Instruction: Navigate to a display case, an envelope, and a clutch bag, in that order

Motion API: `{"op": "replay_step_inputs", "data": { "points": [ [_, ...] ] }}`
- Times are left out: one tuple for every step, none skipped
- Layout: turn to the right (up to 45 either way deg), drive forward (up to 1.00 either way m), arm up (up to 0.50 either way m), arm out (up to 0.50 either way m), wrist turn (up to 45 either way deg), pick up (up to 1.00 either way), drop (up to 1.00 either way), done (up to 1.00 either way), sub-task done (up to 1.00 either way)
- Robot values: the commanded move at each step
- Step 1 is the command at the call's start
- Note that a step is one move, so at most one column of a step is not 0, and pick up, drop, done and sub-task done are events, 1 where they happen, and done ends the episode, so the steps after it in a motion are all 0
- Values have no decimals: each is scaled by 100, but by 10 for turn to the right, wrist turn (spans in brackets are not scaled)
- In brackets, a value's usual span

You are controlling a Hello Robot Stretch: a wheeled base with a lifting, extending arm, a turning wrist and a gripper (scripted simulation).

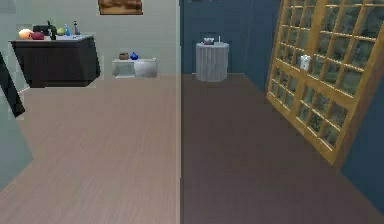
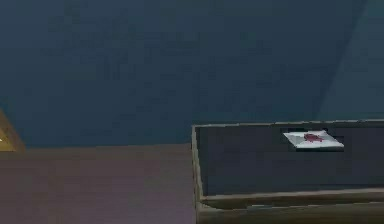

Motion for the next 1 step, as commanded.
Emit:
{"op": "replay_step_inputs", "data": {
  "points": [
    [-270,0,0,0,0,0,0,0,0]
  ]
}}
